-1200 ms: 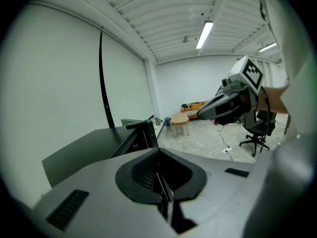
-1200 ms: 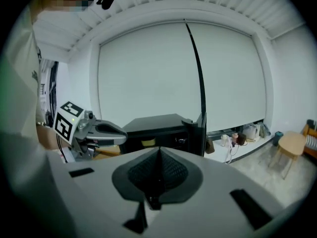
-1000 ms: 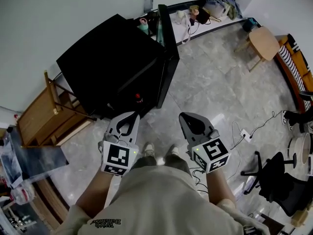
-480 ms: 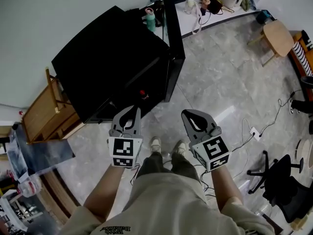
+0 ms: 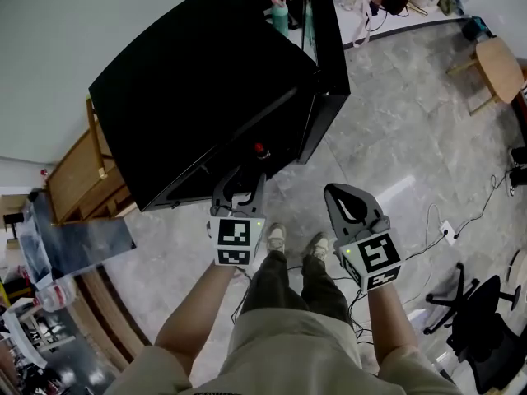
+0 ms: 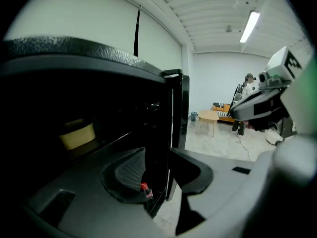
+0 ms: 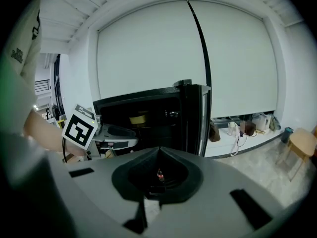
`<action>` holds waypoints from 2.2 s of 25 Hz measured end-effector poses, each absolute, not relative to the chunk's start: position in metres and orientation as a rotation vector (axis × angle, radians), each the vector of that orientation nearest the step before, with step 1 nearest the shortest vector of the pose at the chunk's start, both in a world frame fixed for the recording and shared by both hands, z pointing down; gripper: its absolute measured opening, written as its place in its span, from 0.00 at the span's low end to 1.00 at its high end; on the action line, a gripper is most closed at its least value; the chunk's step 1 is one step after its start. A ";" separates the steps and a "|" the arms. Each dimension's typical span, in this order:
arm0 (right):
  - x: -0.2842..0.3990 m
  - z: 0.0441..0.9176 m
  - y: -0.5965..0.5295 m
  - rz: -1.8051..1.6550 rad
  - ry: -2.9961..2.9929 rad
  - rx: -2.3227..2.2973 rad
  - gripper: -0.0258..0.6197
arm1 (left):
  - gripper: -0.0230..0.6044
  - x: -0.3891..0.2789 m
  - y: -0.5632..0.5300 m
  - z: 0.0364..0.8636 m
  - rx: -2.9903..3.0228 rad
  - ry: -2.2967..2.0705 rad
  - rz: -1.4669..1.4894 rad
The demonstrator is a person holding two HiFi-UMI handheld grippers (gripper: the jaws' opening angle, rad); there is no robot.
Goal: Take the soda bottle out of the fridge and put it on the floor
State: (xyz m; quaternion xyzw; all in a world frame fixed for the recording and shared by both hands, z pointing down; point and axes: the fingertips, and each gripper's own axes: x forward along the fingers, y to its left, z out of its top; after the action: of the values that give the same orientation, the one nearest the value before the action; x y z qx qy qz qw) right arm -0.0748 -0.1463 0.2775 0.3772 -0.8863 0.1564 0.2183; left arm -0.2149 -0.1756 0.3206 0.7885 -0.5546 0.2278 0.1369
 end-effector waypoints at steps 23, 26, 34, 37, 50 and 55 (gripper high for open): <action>-0.072 0.443 -0.148 0.638 -2.400 1.086 0.04 | 0.31 -0.240 -0.238 0.549 1.937 -1.726 0.662; -0.071 0.460 -0.147 0.660 -2.396 1.089 0.04 | 0.31 -0.248 -0.251 0.572 1.873 -1.760 0.626; -0.070 0.498 -0.146 0.697 -2.387 1.086 0.04 | 0.31 -0.247 -0.267 0.612 1.828 -1.756 0.677; -0.069 0.511 -0.143 0.712 -2.377 1.082 0.04 | 0.32 -0.249 -0.273 0.624 1.805 -1.764 0.649; -0.056 0.549 -0.126 0.759 -2.328 1.088 0.04 | 0.25 -0.252 -0.282 0.642 1.917 -1.722 0.716; -0.056 0.553 -0.120 0.767 -2.321 1.095 0.04 | 0.24 -0.250 -0.280 0.642 1.959 -1.658 0.722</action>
State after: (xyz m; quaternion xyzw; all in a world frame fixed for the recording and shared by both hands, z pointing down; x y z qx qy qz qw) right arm -0.0557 -0.1198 0.5533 0.3979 -0.8433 0.2788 0.2296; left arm -0.2496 -0.2799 0.6416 0.7141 -0.6045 0.2630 0.2356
